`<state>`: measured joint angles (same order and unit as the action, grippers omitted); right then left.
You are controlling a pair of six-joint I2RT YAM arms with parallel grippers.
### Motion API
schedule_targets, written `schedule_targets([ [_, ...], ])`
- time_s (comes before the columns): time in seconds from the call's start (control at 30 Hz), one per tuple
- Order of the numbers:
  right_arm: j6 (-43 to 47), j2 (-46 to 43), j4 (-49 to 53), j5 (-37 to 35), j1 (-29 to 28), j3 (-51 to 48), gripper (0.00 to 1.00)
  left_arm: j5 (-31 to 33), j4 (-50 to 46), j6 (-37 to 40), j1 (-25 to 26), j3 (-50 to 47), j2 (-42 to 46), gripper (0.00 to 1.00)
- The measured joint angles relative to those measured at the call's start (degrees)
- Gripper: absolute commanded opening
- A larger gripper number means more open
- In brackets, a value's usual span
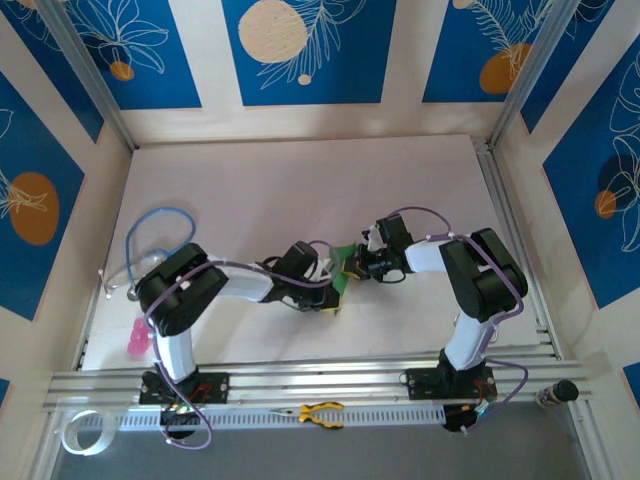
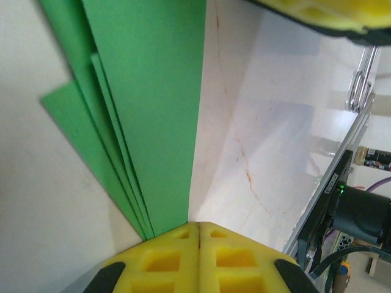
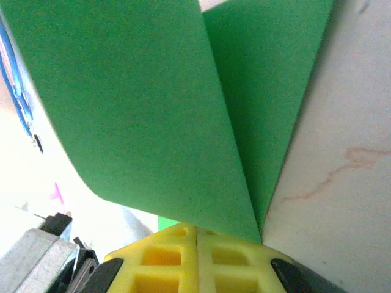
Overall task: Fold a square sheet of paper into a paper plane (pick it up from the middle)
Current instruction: Fold the wing for the fifth time at the center of the table.
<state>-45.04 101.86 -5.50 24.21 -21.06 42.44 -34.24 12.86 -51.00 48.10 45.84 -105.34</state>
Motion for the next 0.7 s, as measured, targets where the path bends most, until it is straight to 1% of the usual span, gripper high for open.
schedule_targets([
  [0.27, 0.0, 0.0, 0.2, -0.02, -0.07, 0.09, 0.01, -0.22, 1.4, 0.0, 0.52, -1.75, 0.76, 0.0],
  [0.43, 0.0, 0.0, 0.48, -0.15, -0.09, 0.22, 0.01, -1.53, -0.24, -0.02, 1.46, -3.74, 2.64, 0.0],
  [0.57, 0.0, 0.0, 0.68, -0.22, -0.11, 0.33, 0.01, -2.93, -3.28, 0.07, 2.86, -5.46, 5.77, 0.0],
  [0.7, -0.02, -0.02, 0.68, -0.24, -0.15, 0.33, 0.01, -1.9, -5.2, 0.5, 2.56, -5.35, 11.72, 0.0],
])
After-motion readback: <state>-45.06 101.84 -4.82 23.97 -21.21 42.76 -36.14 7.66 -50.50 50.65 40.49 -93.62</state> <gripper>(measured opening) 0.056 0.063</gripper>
